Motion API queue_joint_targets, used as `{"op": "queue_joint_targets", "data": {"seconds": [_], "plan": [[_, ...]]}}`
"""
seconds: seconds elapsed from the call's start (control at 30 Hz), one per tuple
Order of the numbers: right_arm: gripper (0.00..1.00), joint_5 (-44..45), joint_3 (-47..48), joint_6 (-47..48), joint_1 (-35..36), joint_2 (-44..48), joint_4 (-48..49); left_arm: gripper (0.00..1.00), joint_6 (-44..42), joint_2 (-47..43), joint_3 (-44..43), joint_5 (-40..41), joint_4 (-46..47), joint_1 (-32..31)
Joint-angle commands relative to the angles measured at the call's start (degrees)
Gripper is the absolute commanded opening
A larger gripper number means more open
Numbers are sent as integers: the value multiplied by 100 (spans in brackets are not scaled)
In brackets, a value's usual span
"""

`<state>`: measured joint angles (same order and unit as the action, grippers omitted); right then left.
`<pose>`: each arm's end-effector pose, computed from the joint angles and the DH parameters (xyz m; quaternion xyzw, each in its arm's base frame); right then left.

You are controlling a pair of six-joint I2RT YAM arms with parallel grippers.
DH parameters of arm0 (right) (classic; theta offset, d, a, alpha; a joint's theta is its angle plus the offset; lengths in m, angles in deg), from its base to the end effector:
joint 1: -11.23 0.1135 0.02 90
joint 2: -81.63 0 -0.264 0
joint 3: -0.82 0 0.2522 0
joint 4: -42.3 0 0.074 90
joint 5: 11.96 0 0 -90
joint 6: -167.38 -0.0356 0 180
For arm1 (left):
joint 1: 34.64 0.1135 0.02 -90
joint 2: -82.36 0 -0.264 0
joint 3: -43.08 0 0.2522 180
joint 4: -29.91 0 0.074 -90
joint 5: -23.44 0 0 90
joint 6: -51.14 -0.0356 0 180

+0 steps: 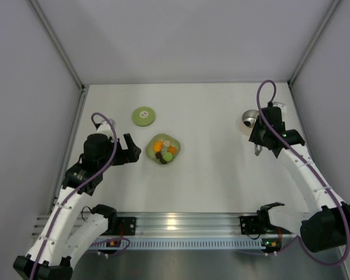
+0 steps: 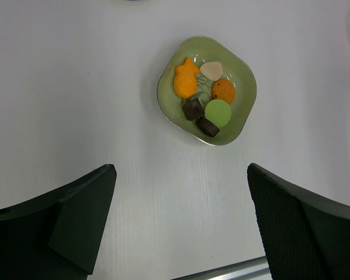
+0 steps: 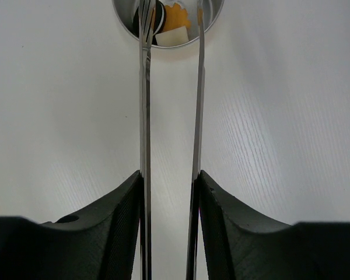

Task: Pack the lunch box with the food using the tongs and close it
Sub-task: Place the fake food in the packing box, then pick up the fake food from the plate.

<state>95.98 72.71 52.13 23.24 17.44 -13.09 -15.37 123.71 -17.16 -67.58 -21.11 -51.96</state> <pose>0.2249 0.0366 0.3052 0.1621 0.9086 -0.0239 0.3843 0.1461 -0.0462 0.3113 -0.0428 0.8741 -0.1760 0.4507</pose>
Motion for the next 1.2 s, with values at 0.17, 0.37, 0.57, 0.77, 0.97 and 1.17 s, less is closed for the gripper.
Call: {"op": "queue_joint_targets", "data": {"seconds": [0.17,0.37,0.57,0.77,0.97,1.17], "plan": [[41,-246,199,100,-146,90,304,99,-46,-82,-28,40,192,-26],[41,-571,252,135,-41,274,199,99,-72,-21,-37,40,210,-26],[41,-379,410,-93,889,214,120,99,-99,49,-45,49,219,27],[41,-106,691,-445,2050,-155,146,99,-142,120,-63,-13,219,53],[41,78,1024,-735,3078,-761,339,99,-142,120,-54,-21,219,62],[41,421,1867,-876,4098,-1711,339,99,-125,102,-45,-13,219,62]]}}
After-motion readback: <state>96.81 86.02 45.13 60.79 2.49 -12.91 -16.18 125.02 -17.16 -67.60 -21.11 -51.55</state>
